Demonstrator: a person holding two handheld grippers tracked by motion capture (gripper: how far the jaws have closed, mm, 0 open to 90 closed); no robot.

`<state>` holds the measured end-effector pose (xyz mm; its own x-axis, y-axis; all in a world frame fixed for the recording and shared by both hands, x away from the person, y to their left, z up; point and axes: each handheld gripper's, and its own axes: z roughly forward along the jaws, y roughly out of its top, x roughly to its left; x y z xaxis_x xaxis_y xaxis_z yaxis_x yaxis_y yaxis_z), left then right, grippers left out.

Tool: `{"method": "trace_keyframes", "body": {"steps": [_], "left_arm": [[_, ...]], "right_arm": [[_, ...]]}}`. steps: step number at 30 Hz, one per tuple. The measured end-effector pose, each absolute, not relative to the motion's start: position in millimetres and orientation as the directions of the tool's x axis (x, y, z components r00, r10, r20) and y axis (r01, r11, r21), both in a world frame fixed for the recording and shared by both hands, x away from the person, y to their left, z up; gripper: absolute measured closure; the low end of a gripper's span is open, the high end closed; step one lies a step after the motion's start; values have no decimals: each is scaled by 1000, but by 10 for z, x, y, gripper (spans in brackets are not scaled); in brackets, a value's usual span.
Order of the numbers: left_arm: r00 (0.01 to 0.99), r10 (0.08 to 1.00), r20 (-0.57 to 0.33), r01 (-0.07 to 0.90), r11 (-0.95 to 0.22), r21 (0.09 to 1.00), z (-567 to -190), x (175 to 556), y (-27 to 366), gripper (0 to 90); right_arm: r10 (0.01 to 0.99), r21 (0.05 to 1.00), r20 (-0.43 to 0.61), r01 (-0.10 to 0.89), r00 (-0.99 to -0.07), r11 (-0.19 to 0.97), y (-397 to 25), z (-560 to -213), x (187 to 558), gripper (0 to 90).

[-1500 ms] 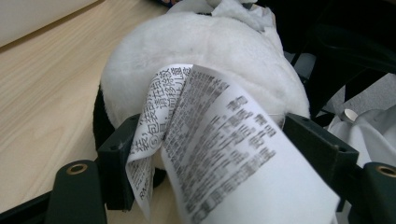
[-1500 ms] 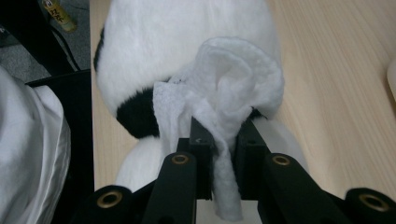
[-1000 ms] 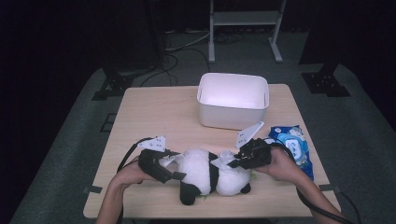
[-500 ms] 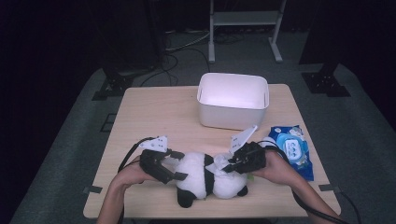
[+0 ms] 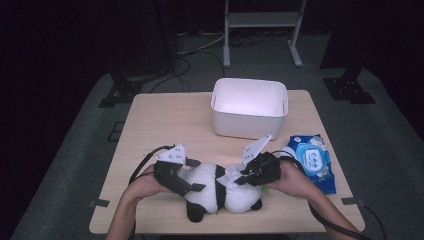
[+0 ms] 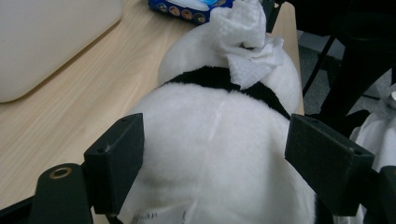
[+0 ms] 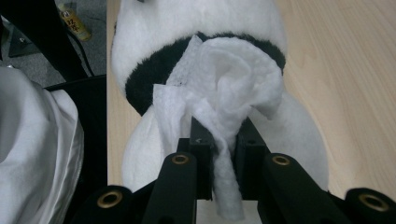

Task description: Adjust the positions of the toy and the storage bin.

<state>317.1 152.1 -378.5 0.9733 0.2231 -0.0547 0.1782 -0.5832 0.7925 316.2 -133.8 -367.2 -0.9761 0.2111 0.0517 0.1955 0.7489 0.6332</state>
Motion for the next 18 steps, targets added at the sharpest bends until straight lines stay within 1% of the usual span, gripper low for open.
{"method": "trace_keyframes", "body": {"steps": [2,8,13,18], "left_arm": [[973,230,-33,170,-608,776,-3777,3168,1493,213],[969,245,-16,174,-641,748,-3779,3154,1453,227],[968,252,-7,179,-667,723,-3780,3149,1451,235],[964,267,-10,196,-682,704,-3783,3146,1455,244]], "right_arm": [[214,640,49,195,-976,743,-1352,-3672,3166,797],[234,676,71,220,-970,703,-1529,-3689,3174,797],[273,707,91,255,-958,660,-1766,-3739,3154,797],[333,721,109,305,-937,622,-2039,-3815,3120,796]]}}
